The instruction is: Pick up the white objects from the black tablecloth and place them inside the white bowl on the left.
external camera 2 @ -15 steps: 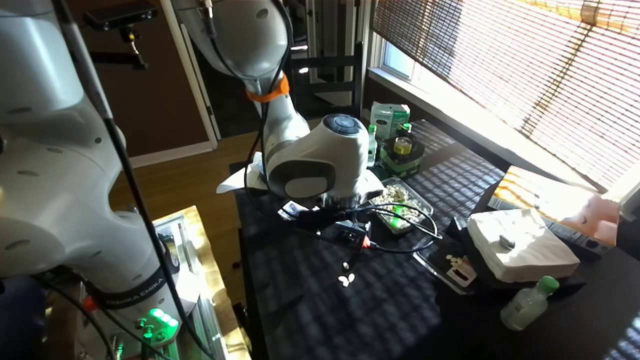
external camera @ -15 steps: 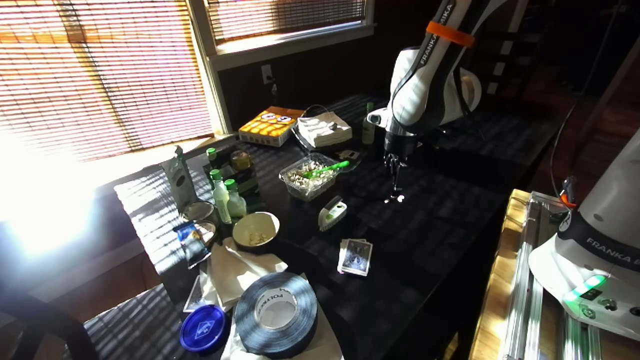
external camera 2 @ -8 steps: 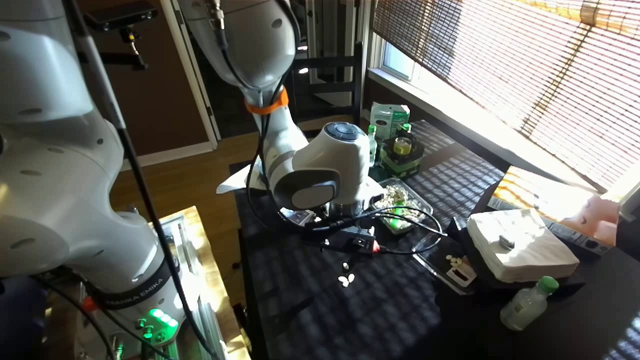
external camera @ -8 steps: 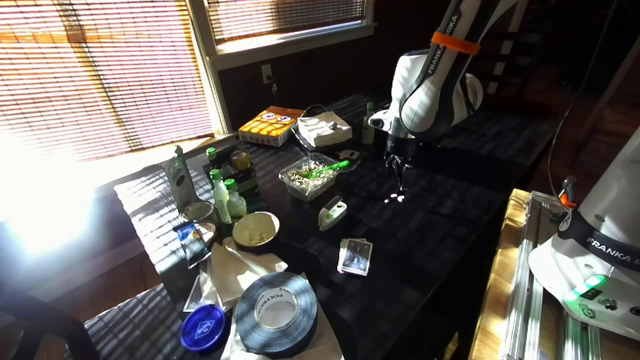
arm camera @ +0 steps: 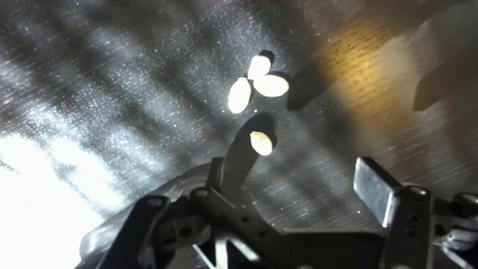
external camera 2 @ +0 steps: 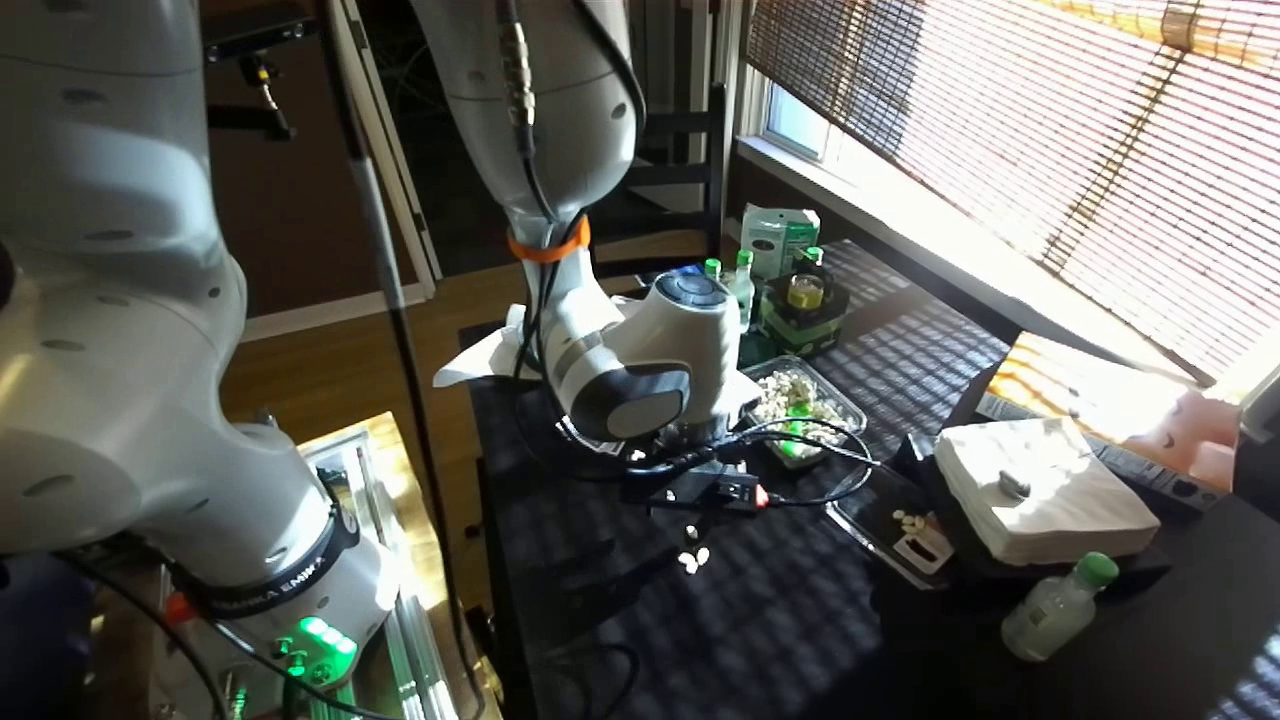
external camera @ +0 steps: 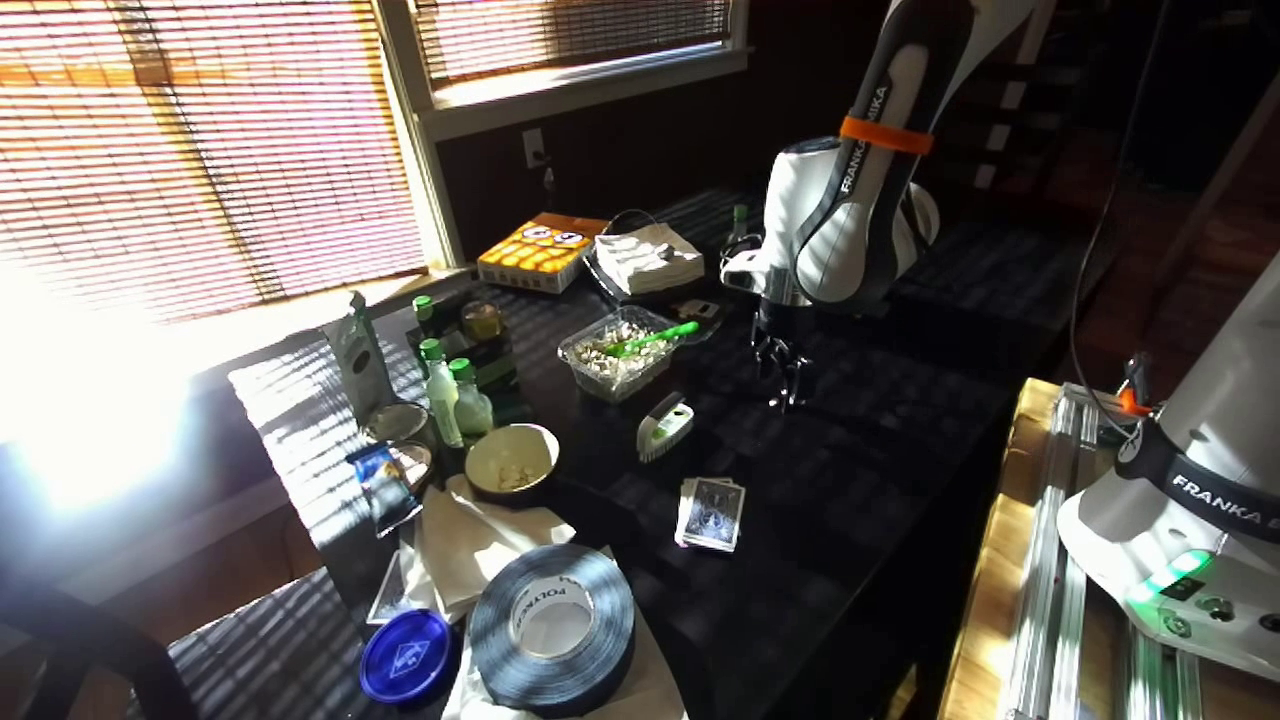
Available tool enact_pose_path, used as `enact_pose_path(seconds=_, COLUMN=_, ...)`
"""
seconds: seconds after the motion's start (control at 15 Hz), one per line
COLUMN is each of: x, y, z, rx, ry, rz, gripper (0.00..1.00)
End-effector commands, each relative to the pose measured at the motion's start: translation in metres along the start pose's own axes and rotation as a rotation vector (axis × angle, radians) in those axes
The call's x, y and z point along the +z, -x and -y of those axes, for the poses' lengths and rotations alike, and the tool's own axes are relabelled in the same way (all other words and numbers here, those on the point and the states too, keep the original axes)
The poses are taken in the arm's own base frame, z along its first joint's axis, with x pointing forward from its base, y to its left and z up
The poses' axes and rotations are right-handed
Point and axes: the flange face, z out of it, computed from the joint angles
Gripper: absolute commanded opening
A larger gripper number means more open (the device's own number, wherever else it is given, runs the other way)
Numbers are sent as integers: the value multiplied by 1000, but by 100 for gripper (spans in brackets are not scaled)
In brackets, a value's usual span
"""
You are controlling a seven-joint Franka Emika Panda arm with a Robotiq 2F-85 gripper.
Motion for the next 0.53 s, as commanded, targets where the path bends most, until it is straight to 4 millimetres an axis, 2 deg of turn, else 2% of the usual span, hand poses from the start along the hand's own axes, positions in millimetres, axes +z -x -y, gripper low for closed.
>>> enact_pose_path(seconds=0.0, x=15, y=-2, z=-11, rx=-36, ry=5, rz=-14, gripper=85)
enact_pose_path(seconds=0.27, x=22, y=4, z=-18, rx=-25, ry=3, rz=-15, gripper=65)
enact_pose_path(seconds=0.47, x=27, y=6, z=-20, rx=-22, ry=-2, rz=-17, gripper=42)
